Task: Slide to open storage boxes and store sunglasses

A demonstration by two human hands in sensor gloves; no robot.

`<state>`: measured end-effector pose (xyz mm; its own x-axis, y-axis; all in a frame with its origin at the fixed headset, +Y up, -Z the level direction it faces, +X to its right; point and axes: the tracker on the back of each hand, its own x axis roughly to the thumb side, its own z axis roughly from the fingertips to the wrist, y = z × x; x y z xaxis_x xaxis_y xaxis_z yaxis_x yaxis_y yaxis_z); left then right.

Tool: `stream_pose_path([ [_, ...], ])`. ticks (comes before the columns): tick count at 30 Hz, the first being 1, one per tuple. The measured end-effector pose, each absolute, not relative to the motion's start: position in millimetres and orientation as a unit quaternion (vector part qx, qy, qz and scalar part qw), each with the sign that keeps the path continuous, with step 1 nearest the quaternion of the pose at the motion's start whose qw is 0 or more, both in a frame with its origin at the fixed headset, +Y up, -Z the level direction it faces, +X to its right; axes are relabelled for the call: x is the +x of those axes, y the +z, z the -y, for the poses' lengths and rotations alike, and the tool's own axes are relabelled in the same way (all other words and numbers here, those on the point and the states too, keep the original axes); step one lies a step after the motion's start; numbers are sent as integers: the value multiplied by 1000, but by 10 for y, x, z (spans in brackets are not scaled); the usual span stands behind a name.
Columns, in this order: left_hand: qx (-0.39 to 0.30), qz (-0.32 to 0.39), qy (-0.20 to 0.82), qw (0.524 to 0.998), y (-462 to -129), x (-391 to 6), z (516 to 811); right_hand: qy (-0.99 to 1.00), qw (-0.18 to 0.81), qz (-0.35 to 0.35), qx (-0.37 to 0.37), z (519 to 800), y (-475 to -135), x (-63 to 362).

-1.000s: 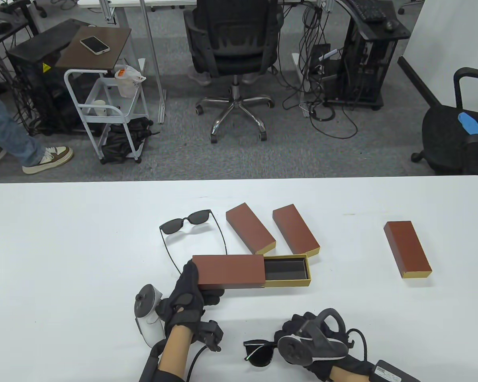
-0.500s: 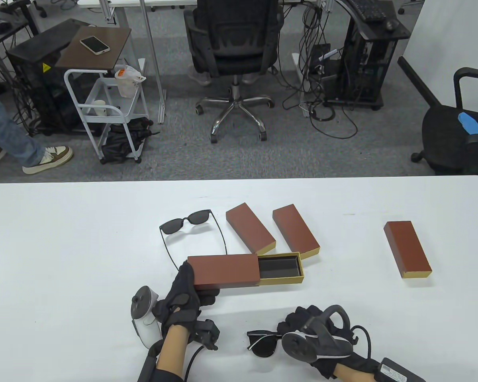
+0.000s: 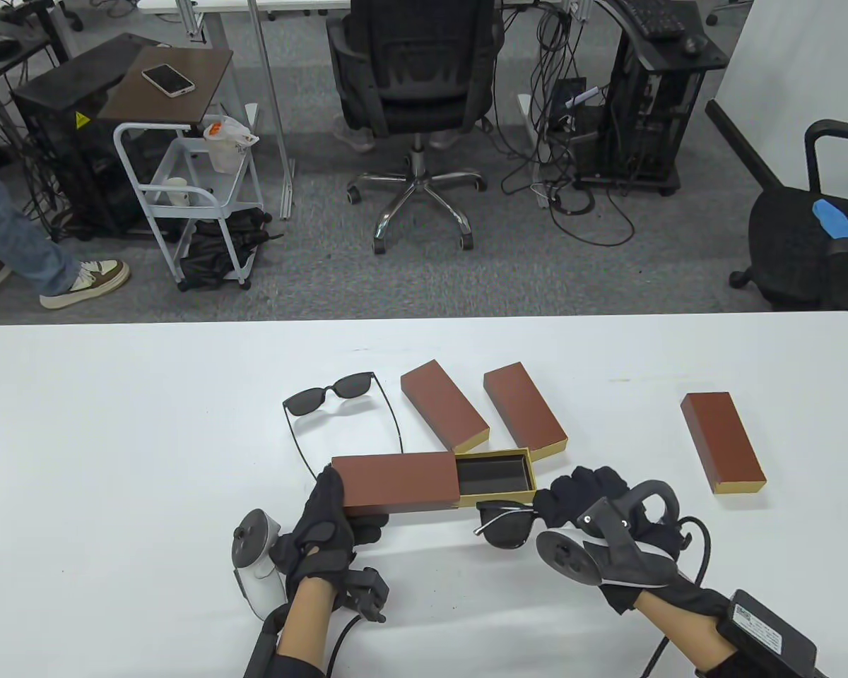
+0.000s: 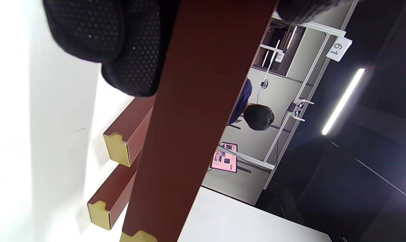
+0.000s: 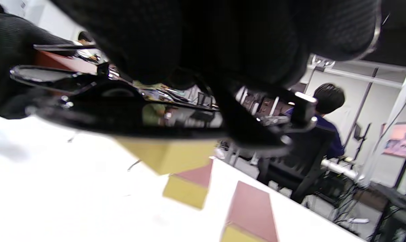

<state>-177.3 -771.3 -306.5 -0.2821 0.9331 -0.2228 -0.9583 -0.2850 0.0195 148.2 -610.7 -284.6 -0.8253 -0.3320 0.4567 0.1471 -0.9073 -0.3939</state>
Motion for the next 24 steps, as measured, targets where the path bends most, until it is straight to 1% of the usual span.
stream_pose_path([
  [2, -88, -72, 796, 595, -3064, -1757, 7712, -939, 151, -183, -250, 6017, -2907, 1485],
  [6, -94, -65, 794, 597, -3058, -1725, 7702, -938, 180, -186, -232, 5973, -2970, 1464],
  [11, -110, -49, 791, 600, -3058, -1671, 7684, -929, 227, -178, -232, 6006, -2966, 1437],
  [18, -131, -27, 780, 611, -3063, -1583, 7668, -921, 261, -158, -242, 6065, -2912, 1381],
  [24, -149, -6, 782, 605, -3048, -1485, 7641, -926, 253, -134, -247, 6115, -2903, 1301],
])
